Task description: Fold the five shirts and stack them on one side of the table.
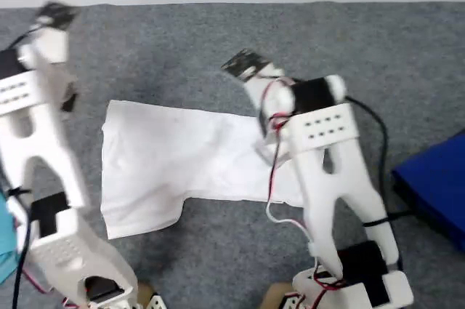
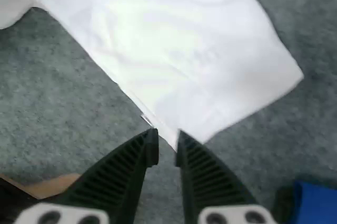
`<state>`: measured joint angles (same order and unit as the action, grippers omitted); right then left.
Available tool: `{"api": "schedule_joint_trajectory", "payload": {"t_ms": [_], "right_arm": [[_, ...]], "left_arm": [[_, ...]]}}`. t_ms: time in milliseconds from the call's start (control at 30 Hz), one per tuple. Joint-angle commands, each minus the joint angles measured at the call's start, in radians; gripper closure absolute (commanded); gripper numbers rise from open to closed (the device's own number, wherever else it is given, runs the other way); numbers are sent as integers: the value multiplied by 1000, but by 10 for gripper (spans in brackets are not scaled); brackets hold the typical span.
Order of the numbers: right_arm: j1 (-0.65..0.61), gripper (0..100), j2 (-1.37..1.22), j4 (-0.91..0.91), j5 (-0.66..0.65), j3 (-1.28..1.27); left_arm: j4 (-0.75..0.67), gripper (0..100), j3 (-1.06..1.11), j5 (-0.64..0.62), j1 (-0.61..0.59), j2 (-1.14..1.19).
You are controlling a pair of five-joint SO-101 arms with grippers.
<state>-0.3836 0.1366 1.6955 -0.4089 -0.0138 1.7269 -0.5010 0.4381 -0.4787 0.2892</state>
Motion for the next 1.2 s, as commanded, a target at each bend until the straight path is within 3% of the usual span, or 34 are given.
{"api": "schedule_joint_trajectory", "payload": {"t_ms": [0, 200, 400, 500, 667, 933, 1167], "right_arm": [[-128, 987, 41, -97, 49, -74], [-315, 988, 39, -274, 41, -181], [-464, 931, -64, -374, -2, -160], [-527, 883, -145, -366, -2, -106], [-595, 956, -278, -380, -6, 11], [-607, 987, -490, -387, -2, 207], [-645, 946, -598, -367, -2, 310]], "left_arm": [[25, 998, 30, -8, -153, -83], [25, 998, 105, -2, -373, -81], [-6, 998, 156, 0, -485, -80], [-32, 998, 185, 0, -516, -81], [-34, 998, 193, 0, -549, -80], [-32, 998, 194, 0, -555, -80], [-32, 998, 194, 0, -555, -78]]}}
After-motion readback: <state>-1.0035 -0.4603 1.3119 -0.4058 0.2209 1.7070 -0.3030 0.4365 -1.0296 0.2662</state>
